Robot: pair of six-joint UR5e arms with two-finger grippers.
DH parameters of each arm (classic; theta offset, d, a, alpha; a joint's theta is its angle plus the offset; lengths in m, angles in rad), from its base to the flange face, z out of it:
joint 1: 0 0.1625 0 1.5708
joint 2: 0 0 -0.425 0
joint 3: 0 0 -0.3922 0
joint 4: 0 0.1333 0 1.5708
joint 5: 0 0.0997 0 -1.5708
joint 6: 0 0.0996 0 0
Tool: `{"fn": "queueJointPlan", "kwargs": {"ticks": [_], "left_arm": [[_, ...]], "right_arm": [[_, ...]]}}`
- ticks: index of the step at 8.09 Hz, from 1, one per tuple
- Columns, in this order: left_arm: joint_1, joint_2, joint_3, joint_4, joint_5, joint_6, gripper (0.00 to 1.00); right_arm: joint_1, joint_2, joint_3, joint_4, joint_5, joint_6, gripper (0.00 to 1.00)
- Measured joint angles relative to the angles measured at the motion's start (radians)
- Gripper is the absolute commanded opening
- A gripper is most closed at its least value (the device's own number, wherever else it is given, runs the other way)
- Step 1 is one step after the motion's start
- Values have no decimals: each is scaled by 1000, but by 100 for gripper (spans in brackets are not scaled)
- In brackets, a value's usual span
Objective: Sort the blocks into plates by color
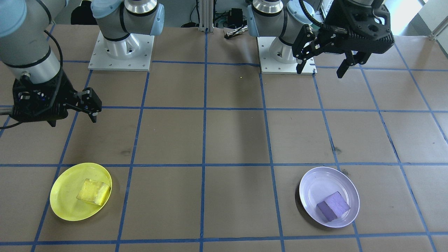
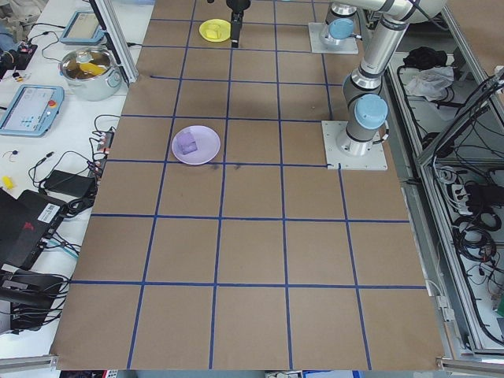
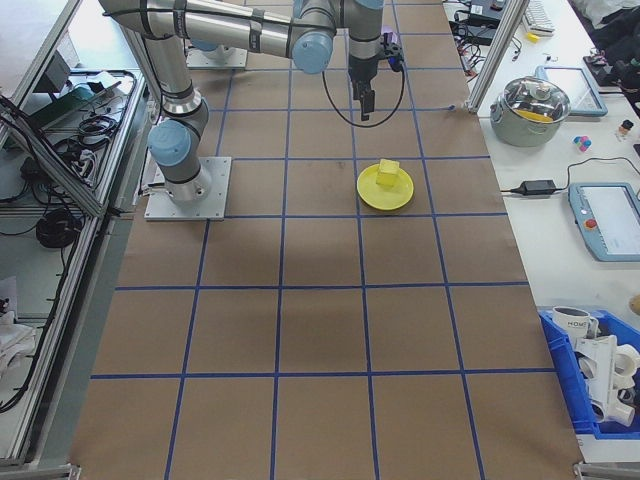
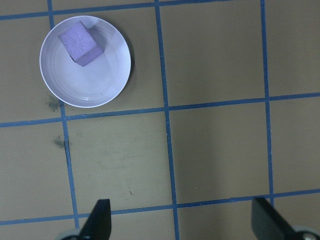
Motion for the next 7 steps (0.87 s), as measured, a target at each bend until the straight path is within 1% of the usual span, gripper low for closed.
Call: {"fn": "queueJointPlan", "kwargs": {"ticks": [1, 2, 4, 7], "left_arm": [[0, 0, 0, 0, -1, 0, 100], [0, 0, 0, 0, -2, -1, 100], [0, 1, -1, 0, -3, -1, 100], [-1, 3, -2, 1, -3, -1, 100]], "right_arm": [[13, -39, 1, 48, 29, 1, 100], [43, -65, 3, 78, 41, 5, 100], [93, -84, 12, 96, 43, 29, 100], [104, -88, 15, 101, 47, 33, 100]]}}
